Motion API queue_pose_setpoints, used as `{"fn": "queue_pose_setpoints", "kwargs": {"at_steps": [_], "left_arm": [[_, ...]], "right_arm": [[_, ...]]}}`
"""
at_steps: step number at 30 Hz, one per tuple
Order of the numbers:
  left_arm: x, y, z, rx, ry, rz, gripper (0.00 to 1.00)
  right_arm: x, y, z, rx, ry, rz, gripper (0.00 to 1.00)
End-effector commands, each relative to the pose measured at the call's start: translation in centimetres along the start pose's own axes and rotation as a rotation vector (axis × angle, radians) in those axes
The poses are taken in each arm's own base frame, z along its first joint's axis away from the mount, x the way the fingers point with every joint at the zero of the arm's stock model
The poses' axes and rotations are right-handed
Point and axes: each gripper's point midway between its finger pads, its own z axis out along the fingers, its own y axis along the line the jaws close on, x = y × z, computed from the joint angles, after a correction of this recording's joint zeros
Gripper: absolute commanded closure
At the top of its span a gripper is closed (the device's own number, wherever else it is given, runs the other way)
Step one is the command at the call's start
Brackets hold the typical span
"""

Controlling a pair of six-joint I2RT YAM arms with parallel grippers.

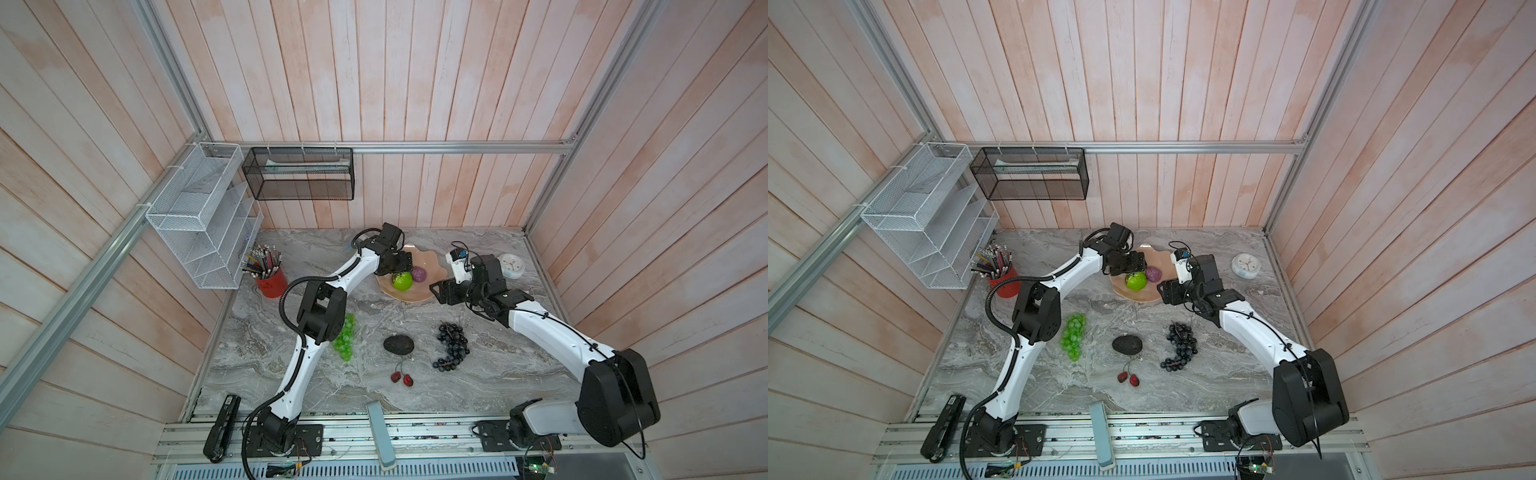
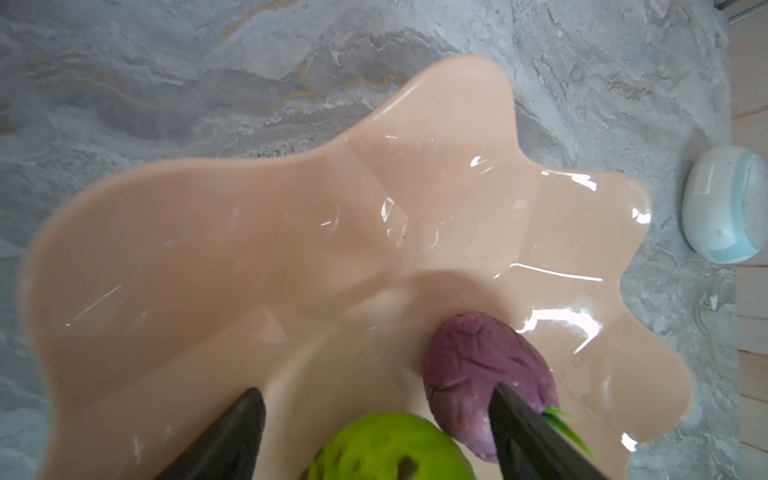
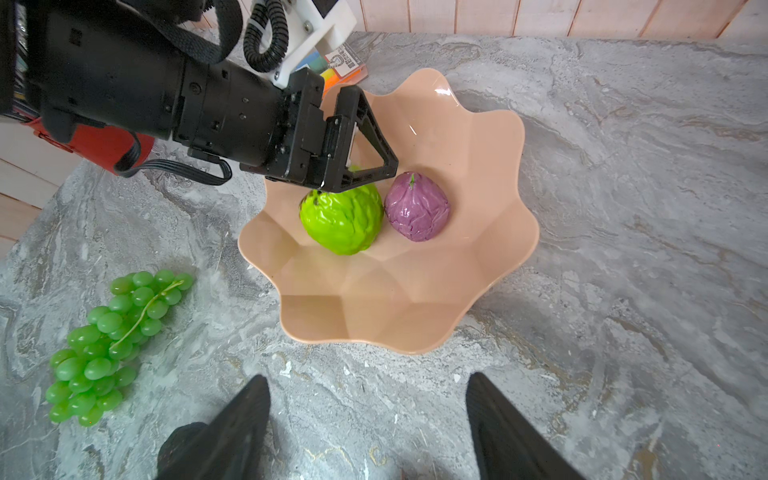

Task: Place and organize the fake fruits in the fruit bowl
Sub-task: 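Grasp the dark avocado with the right gripper while the left gripper withdraws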

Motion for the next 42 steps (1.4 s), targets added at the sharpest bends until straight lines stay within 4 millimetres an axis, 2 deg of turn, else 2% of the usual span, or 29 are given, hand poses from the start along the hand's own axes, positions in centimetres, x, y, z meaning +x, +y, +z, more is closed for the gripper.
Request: {"fn": "queue_pose_setpoints", "kwargs": {"at_steps": [1, 6, 11, 14, 19, 24, 28, 33, 38, 42], "left_arm": [[-3.0, -1.8, -4.6, 0.02, -0.11, 0.035, 0.13], [-2.7, -2.0, -7.7, 0.008, -0.12, 0.062, 0.13], [-0.2, -1.0, -10.7, -0.024, -0.099, 0.085, 0.13], [2.0, -0.2, -12.6, -0.028, -0.09, 0.085, 0.13], [5.7, 1.7, -16.2, -0.033, -0.101, 0.035, 0.13], [8.1, 3.3, -18.9, -0.025, -0.138, -0.027, 0.13], [9.1, 5.1, -20.0, -0.036, -0.152, -0.07, 0.13], [9.4, 7.0, -21.1, -0.05, -0.171, -0.104, 0.13], [9.3, 8.4, -21.1, -0.054, -0.174, -0.126, 0.13], [9.1, 8.7, -20.9, -0.05, -0.172, -0.128, 0.13]], "right_arm": [[-0.5, 0.3, -0.8, 0.007, -0.003, 0.007, 0.24], [-0.3, 1.9, -0.6, -0.011, 0.015, -0.026, 0.24], [1.2, 3.8, 0.1, -0.047, 0.069, -0.04, 0.24], [2.8, 5.6, 0.3, -0.068, 0.118, -0.082, 0.24], [6.8, 9.2, 0.5, -0.133, 0.22, -0.186, 0.22], [11.0, 12.2, 1.7, -0.182, 0.337, -0.343, 0.17], [13.2, 13.5, 3.3, -0.204, 0.418, -0.416, 0.16], [14.5, 13.2, 4.7, -0.166, 0.482, -0.446, 0.16], [16.9, 13.7, 5.2, -0.194, 0.558, -0.468, 0.17], [18.0, 13.2, 5.6, -0.17, 0.591, -0.465, 0.24]]}}
